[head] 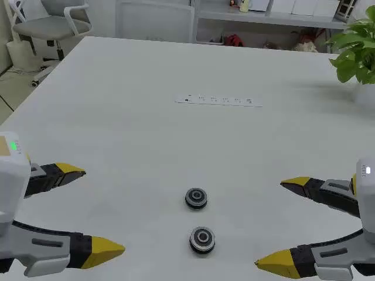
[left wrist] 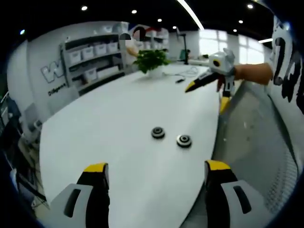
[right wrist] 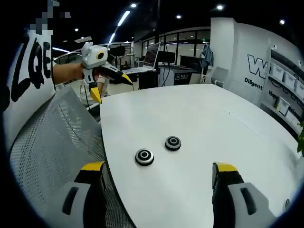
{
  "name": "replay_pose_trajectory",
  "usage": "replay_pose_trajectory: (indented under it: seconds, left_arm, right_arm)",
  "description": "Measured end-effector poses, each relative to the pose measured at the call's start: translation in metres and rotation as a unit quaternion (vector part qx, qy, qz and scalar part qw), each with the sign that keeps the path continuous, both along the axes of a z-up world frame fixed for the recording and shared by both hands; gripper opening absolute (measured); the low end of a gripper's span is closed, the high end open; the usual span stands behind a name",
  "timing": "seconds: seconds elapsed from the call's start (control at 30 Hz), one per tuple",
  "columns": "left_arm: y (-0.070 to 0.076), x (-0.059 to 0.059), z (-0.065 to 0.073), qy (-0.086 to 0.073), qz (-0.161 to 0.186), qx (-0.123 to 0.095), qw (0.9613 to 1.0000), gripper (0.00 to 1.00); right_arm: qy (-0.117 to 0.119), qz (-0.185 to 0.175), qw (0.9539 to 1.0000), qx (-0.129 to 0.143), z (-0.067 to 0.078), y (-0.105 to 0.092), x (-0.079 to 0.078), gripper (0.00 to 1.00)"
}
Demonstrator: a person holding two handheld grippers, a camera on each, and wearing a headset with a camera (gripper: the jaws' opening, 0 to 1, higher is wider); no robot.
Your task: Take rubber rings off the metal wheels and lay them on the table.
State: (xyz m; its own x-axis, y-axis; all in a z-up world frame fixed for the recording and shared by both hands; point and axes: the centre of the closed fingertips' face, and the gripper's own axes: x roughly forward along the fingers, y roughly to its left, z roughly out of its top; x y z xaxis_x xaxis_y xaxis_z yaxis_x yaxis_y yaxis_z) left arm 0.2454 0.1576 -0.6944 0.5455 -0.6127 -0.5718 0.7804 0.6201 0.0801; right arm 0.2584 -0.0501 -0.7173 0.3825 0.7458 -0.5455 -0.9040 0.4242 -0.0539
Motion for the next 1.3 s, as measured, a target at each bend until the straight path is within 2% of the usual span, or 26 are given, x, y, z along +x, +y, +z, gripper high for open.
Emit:
replay_pose_trajectory:
  seconds: [0.37, 1.03, 1.3]
  left_arm:
    - [-0.0021, 0.0013, 0.0016, -0.001, 0.001, -0.001, 1.0000, 0.85]
    - [-0.0062, -0.0068, -0.0028, 0.003, 0.004, -0.001, 1.0000, 0.85]
    - [-0.0040, -0.0070, 0.0004, -0.002, 0.009, 0.000, 1.0000, 0.85]
  right_arm:
    - [-0.002, -0.002, 1.0000, 0.003, -0.0002, -0.0017, -0.0013, 0.89]
    - [-0.004, 0.004, 1.0000, 0.004, 0.0017, -0.0022, -0.0032, 0.89]
    - [-0.010, 0.012, 0.9999, 0.008, 0.0054, 0.0004, -0.0017, 0.89]
